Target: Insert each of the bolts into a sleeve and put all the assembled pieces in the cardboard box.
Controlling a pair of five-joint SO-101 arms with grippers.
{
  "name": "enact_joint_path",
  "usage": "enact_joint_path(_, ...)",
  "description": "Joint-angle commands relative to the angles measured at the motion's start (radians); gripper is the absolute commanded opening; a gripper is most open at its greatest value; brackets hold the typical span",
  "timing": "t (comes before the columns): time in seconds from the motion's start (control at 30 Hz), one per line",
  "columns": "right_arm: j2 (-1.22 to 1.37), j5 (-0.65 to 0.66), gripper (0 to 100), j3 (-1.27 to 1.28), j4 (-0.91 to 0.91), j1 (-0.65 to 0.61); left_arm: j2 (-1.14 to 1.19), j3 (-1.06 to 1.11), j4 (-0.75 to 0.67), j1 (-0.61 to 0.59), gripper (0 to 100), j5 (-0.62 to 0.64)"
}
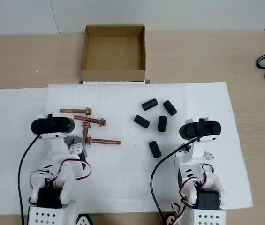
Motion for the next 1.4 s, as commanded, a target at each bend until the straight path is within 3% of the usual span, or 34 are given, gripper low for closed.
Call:
enact_joint_path(0.0, -0.015, 0.000, 0.3, -0.031, -0.033, 0.012, -0.002, -0.091, -0.063, -0.049, 1, -0.051)
enact_joint_path(0.13, -0.012, -0.064, 0.3, -0.127, -0.035, 0.012, 0.005, -0.173, -0.029, -0.061, 1, -0.051)
enact_joint_path(0.3, -0.010, -0.104, 0.3, -0.258, 0.067, 0.007, 0.017, -0.317, 0.158, -0.061, 1, -0.054)
enact_joint_path(0.5, 0.077, -0.077, 0.3, -0.370, 0.099, 0.012, 0.239, -0.558, 0.295, -0.061, 1, -0.049)
enact_joint_path(0.87, 0.602, -0.239, 0.3, -0.793, 0.105, 0.005, 0.730, -0.995, 0.384, -0.061, 1, -0.049)
enact_joint_path(1.17, 0.961, -0.244, 0.3, -0.942, 0.101, 0.008, 1.042, -1.078, 0.416, -0.063, 1, -0.058)
enact_joint_path(1.37, 1.199, -0.241, 0.3, -1.005, 0.116, 0.010, 1.286, -1.129, 0.437, -0.069, 1, -0.172)
